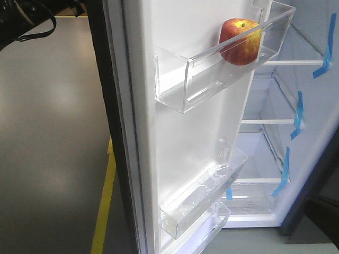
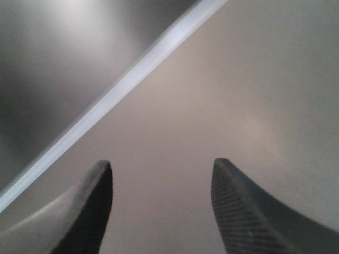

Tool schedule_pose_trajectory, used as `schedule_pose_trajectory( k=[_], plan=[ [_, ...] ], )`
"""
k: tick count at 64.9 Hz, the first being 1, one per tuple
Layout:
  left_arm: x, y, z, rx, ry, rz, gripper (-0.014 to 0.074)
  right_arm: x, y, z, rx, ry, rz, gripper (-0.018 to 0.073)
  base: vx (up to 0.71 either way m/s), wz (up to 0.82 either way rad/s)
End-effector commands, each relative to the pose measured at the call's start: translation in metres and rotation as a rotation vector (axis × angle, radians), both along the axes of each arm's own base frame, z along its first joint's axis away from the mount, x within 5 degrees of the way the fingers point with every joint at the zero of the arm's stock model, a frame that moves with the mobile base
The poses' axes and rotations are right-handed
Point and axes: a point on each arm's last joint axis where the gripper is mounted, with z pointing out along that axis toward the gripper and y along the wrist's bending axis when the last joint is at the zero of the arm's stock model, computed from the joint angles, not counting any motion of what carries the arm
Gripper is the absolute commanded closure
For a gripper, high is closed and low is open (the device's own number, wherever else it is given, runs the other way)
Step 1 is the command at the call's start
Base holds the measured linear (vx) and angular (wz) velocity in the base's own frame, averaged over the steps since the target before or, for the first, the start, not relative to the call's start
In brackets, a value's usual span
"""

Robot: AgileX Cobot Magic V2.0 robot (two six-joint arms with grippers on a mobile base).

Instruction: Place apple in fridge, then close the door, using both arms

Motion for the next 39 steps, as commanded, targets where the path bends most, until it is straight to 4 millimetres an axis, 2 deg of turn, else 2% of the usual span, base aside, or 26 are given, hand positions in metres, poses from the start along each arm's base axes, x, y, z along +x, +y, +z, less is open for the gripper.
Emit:
schedule_pose_trajectory(
  k=[1,17,30,39],
  plan=[
    [-0.022,-0.005,0.037,-0.062,-0.103,-0.067,0.018,0.002,-0.001,0.011,0.036,-0.046,-0.026,0.0563,0.0,0.0],
    [-0.036,-0.023,0.038,-0.071,-0.15,-0.199,0.018,0.002,-0.001,0.011,0.037,-0.046,-0.026,0.0563,0.0,0.0],
    [-0.057,-0.061,0.039,-0.085,-0.183,-0.369,0.018,0.002,-0.001,0.011,0.037,-0.045,-0.025,0.0563,0.0,0.0],
    [-0.078,-0.098,0.039,-0.085,-0.19,-0.494,0.0181,0.002,0.0,0.01,0.035,-0.039,-0.017,0.0563,0.0,0.0]
  ],
)
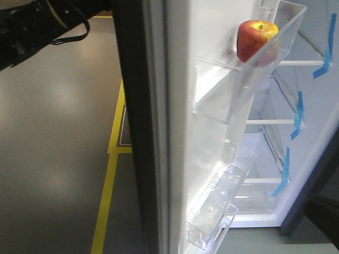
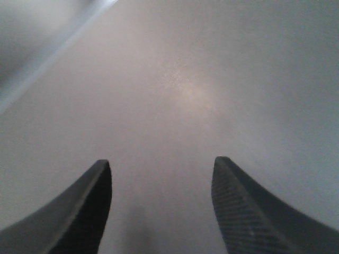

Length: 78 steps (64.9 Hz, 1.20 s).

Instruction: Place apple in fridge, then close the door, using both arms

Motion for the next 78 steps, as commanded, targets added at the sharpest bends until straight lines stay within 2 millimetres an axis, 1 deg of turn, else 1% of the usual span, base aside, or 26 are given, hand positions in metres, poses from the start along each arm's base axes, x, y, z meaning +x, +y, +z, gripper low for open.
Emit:
schedule_pose_trajectory(
  k=[1,11,14,20,29,32,39,48,53,56,61,67,71,73,76,78],
  plan=[
    [-0.056,-0.032,0.035,-0.057,-0.185,-0.294,0.0181,0.002,0.0,0.01,0.035,-0.039,-0.017,0.0563,0.0,0.0],
    [-0.082,-0.071,0.029,-0.001,-0.197,-0.412,0.0182,0.002,0.0,0.01,0.034,-0.036,-0.013,0.0563,0.0,0.0],
    [-0.085,-0.076,0.027,0.021,-0.201,-0.423,0.0182,0.002,0.0,0.01,0.034,-0.036,-0.013,0.0563,0.0,0.0],
    [-0.085,-0.078,0.025,0.044,-0.203,-0.418,0.0182,0.002,0.0,0.011,0.035,-0.039,-0.018,0.0563,0.0,0.0],
    [-0.073,-0.067,0.025,0.052,-0.188,-0.351,0.0182,0.004,-0.003,0.012,0.036,-0.063,-0.046,0.0563,0.0,0.0],
    [-0.066,-0.06,0.025,0.057,-0.182,-0.315,0.0182,0.005,-0.005,0.014,0.036,-0.086,-0.072,0.0563,0.0,0.0],
    [-0.051,-0.041,0.025,0.067,-0.166,-0.228,0.0182,0.011,-0.014,0.022,0.04,-0.184,-0.187,0.0561,0.0,0.0],
    [-0.036,-0.014,0.026,0.066,-0.161,-0.149,0.0182,0.024,-0.032,0.035,0.026,-0.324,-0.389,0.0552,0.0,0.0],
    [-0.029,0.0,0.026,0.068,-0.161,-0.114,0.0182,0.038,-0.04,0.043,-0.02,-0.361,-0.469,0.0534,0.0,0.0],
    [-0.026,0.008,0.026,0.069,-0.162,-0.095,0.0182,0.047,-0.043,0.049,-0.054,-0.369,-0.489,0.0517,0.0,0.0],
    [-0.021,0.021,0.026,0.073,-0.161,-0.061,0.0187,0.07,-0.046,0.06,-0.098,-0.354,-0.508,0.0466,0.0,0.0],
    [-0.015,0.037,0.025,0.078,-0.161,-0.023,0.0197,0.107,-0.049,0.074,-0.122,-0.325,-0.526,0.0367,0.0,0.0],
    [-0.013,0.046,0.026,0.079,-0.164,-0.004,0.0211,0.128,-0.052,0.083,-0.124,-0.326,-0.551,0.0284,0.0,0.0],
    [-0.012,0.051,0.025,0.082,-0.165,0.005,0.022,0.143,-0.055,0.087,-0.124,-0.331,-0.571,0.0241,0.0,0.0],
    [-0.01,0.057,0.024,0.095,-0.166,0.02,0.0234,0.158,-0.058,0.092,-0.124,-0.348,-0.604,0.0177,0.0,0.0],
    [-0.009,0.061,0.024,0.106,-0.166,0.03,0.0246,0.166,-0.06,0.094,-0.125,-0.353,-0.621,0.0151,0.0,0.0]
  ],
)
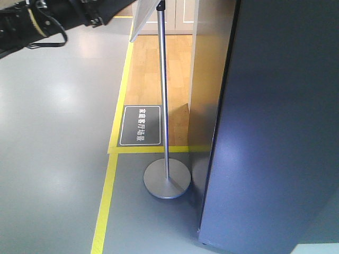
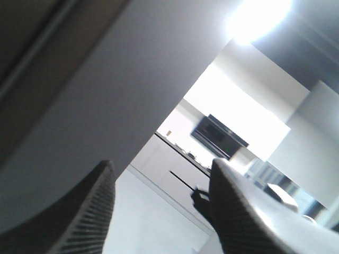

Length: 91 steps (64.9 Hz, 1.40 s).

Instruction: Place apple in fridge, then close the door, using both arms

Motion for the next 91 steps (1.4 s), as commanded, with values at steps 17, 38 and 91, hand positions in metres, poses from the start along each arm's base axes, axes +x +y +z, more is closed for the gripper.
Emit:
schedule_pose_trajectory(
  k=[17,38,91],
  plan=[
    [-0.014,0.036,0.026,0.062,-0.108,0.025,0.0321,0.084,-0.035,0.014,0.044,-0.177,-0.31,0.0095,0.0,0.0],
    [-0.01,0.043,0.023,0.101,-0.1,0.064,0.0362,0.131,-0.051,-0.004,0.069,-0.084,-0.333,0.0095,0.0,0.0],
    [0.006,0.05,0.017,0.163,-0.055,0.252,0.0359,0.225,-0.044,-0.004,0.105,0.067,-0.091,0.0095,0.0,0.0]
  ],
)
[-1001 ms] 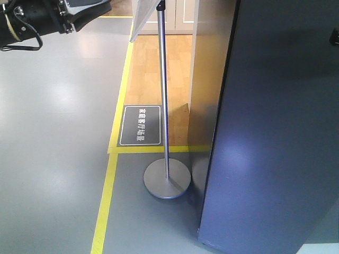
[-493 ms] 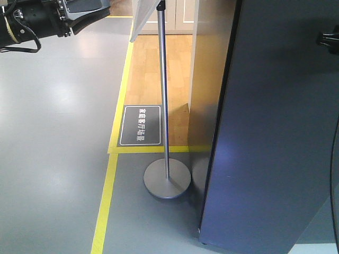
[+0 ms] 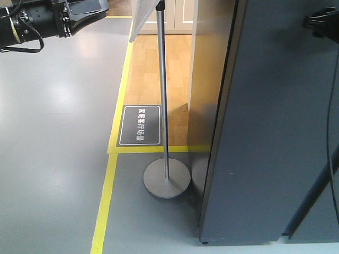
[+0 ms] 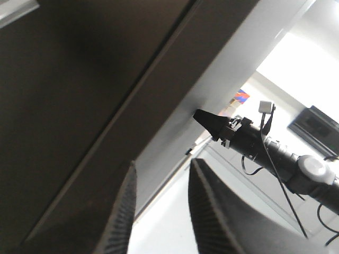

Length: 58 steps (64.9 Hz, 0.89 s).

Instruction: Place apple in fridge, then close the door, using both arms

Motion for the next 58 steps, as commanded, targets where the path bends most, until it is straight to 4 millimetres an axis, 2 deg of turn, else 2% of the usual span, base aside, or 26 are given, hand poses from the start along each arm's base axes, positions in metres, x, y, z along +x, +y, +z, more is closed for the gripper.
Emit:
schedule_pose_trajectory(
  k=[1,10,20,26,31,40,48,53,58],
  plan=[
    [-0.014,0.001,0.038,-0.067,-0.085,0.013,0.0359,0.005,0.006,0.025,-0.016,-0.059,0.036,0.0095,0.0,0.0],
    [-0.014,0.002,0.038,-0.067,-0.084,0.021,0.0359,0.013,0.009,0.027,-0.016,-0.042,0.086,0.0095,0.0,-0.01],
    [-0.017,0.0,0.038,-0.072,-0.089,-0.017,0.0359,0.005,0.013,0.039,-0.055,-0.04,0.125,0.0107,-0.01,-0.03],
    [-0.022,-0.002,0.04,-0.075,-0.099,-0.068,0.036,-0.011,0.019,0.055,-0.09,-0.029,0.184,0.0151,0.0,-0.02],
    [-0.026,-0.004,0.041,-0.078,-0.105,-0.104,0.037,-0.03,0.027,0.071,-0.115,-0.012,0.249,0.0222,0.0,0.0],
    [-0.035,-0.007,0.045,-0.084,-0.124,-0.192,0.0425,-0.068,0.041,0.098,-0.128,0.02,0.376,0.0409,0.0,0.02],
    [-0.049,-0.009,0.051,-0.082,-0.152,-0.293,0.0531,-0.101,0.053,0.116,-0.142,0.047,0.477,0.0574,0.0,0.0],
    [-0.058,-0.012,0.058,-0.055,-0.174,-0.315,0.06,-0.122,0.06,0.125,-0.151,0.063,0.537,0.0571,0.0,0.0],
    [-0.071,-0.014,0.068,-0.013,-0.205,-0.323,0.0605,-0.139,0.065,0.132,-0.164,0.079,0.586,0.057,0.0,0.0]
  ],
)
